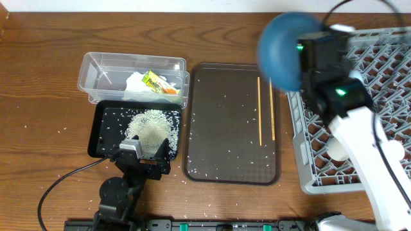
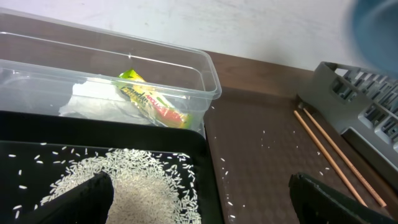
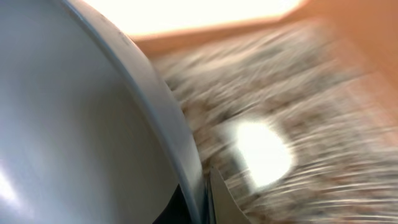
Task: Sort waste into correct bins and load items into the dishwasher rack
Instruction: 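Lift the blue plate with the right gripper and set it in the rack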
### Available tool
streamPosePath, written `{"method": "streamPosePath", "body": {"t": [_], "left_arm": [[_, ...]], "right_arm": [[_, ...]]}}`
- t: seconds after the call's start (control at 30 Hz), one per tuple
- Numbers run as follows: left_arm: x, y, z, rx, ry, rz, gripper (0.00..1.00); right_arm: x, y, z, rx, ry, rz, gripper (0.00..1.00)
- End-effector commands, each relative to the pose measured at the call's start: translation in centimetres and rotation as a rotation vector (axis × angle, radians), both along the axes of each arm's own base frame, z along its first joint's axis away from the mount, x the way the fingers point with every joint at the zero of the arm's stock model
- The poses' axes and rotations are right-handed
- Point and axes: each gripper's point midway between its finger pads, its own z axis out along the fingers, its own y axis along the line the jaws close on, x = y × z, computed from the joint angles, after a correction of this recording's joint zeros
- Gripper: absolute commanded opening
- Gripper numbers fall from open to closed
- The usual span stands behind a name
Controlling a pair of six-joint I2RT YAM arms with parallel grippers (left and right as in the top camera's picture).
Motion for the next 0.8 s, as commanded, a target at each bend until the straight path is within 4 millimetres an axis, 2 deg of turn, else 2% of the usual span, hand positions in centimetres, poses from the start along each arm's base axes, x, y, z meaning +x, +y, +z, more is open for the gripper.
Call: {"method": "streamPosePath", "body": {"t": [0.0, 0.07, 0.2, 0.3, 0.43, 0.6, 0.77], "left_arm": [[0.0, 0.0, -1.2, -0.005, 0.024, 0.007, 0.93], [0.0, 0.0, -1.2, -0.005, 0.024, 0.007, 0.93], [0.0, 0.0, -1.2, -0.005, 0.024, 0.007, 0.93], [0.0, 0.0, -1.2, -0.005, 0.024, 0.007, 0.93], [0.0, 0.0, -1.2, -0.005, 0.024, 0.007, 0.93], [0.0, 0.0, -1.2, -0.005, 0.024, 0.007, 0.93], [0.0, 0.0, -1.2, -0.005, 0.024, 0.007, 0.93]], "right_arm": [[-3.6, -6.5, 5.4, -0.395, 0.037, -0.275, 0.01], [-4.5, -8.6, 6.8, -0.467, 0.052, -0.372, 0.01], [-5.3, -12.7, 7.4, -0.497, 0.066, -0.518, 0.01], [-5.0, -15.3, 6.7, -0.511, 0.113, -0.573, 0.01], [-3.7, -17.9, 4.7, -0.566, 0.240, -0.597, 0.01], [-1.5, -19.7, 2.0, -0.654, 0.431, -0.560, 0.01], [0.7, -20.0, -0.7, -0.713, 0.560, -0.502, 0.01]]}}
